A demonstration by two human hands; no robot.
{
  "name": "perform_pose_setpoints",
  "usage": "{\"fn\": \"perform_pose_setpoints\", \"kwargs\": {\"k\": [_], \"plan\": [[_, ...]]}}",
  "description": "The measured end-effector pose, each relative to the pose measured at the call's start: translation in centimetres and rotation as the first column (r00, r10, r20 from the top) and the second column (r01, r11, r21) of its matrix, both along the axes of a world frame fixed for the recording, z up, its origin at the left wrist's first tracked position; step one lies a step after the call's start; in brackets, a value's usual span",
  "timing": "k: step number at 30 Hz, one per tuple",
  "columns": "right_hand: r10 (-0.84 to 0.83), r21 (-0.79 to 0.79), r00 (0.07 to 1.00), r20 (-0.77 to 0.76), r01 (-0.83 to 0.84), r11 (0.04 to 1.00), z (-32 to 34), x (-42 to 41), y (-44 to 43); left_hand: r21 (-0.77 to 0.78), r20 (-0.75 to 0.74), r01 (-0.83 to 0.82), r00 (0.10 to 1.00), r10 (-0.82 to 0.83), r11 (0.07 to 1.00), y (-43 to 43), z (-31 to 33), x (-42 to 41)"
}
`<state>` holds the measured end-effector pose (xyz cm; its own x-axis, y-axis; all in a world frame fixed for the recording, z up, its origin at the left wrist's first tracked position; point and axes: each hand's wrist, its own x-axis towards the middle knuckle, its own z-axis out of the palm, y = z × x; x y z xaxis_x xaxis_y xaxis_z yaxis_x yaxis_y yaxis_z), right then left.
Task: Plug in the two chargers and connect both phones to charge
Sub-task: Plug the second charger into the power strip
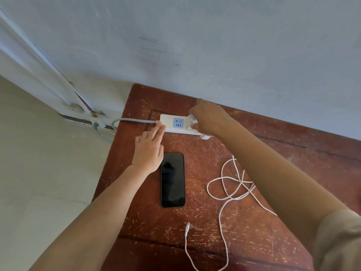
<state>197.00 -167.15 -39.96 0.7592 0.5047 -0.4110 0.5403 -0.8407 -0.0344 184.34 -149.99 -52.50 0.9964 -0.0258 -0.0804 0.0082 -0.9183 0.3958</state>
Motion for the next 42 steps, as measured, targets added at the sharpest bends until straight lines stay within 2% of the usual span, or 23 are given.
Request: {"fn": "perform_pose_setpoints", "kwargs": {"k": [4, 9, 17, 23, 28, 30, 31, 33, 35, 37, 39, 42], "plan": [[-0.068, 0.125, 0.992, -0.107, 0.082, 0.989, -0.4, 0.4, -0.2, -0.007, 0.008, 0.002, 1.000, -0.002, 1.000, 0.0, -0.1, 0.0], [-0.066, 0.149, 0.994, -0.091, 0.079, 0.986, -1.5, 0.1, -0.7, -0.010, 0.004, 0.001, 1.000, -0.001, 1.000, 0.1, -0.1, 0.0], [0.003, 0.023, 0.998, -0.065, -0.001, 1.000, -1.7, 1.2, 0.1, -0.001, 0.004, -0.006, 1.000, 0.006, 1.000, -0.1, -0.1, 0.0], [0.052, -0.106, 0.997, 0.064, -0.045, 0.993, -2.2, -0.9, 2.0, 0.027, -0.043, 0.015, 0.999, -0.014, 1.000, 0.0, 0.1, 0.0], [-0.015, -0.059, 0.995, 0.095, 0.021, 0.998, -2.0, -1.5, 2.0, 0.025, -0.146, 0.020, 0.989, -0.016, 0.999, -0.1, 1.6, 0.4], [0.001, -0.042, 0.981, 0.192, 0.007, 0.999, -2.5, -2.8, 0.7, 0.017, -0.189, 0.033, 0.982, -0.029, 0.999, -0.1, 2.4, 0.1], [-0.017, -0.001, 0.968, 0.251, 0.018, 1.000, -2.9, -4.0, -0.2, 0.005, -0.206, 0.023, 0.978, -0.022, 1.000, -0.3, 2.7, -0.4], [-0.146, 0.201, 0.933, 0.329, 0.082, 0.976, -3.2, -7.4, -1.9, -0.034, -0.229, -0.068, 0.972, 0.059, 0.997, -0.9, 3.0, -2.0], [-0.318, 0.445, 0.879, 0.354, 0.141, 0.884, -3.7, -11.8, -3.7, -0.052, -0.251, -0.215, 0.948, 0.195, 0.975, -1.7, 3.1, -4.4], [-0.440, 0.581, 0.862, 0.251, 0.230, 0.781, -4.6, -16.5, -5.3, -0.078, -0.263, -0.363, 0.906, 0.332, 0.928, -2.7, 3.1, -6.9], [-0.503, 0.578, 0.860, 0.084, 0.369, 0.728, -5.8, -20.9, -6.8, -0.125, -0.266, -0.472, 0.863, 0.429, 0.872, -3.7, 3.2, -9.1], [-0.555, 0.290, 0.814, -0.175, 0.581, 0.761, -7.6, -26.7, -7.9, -0.174, -0.268, -0.543, 0.829, 0.491, 0.821, -4.8, 3.0, -11.6]]}}
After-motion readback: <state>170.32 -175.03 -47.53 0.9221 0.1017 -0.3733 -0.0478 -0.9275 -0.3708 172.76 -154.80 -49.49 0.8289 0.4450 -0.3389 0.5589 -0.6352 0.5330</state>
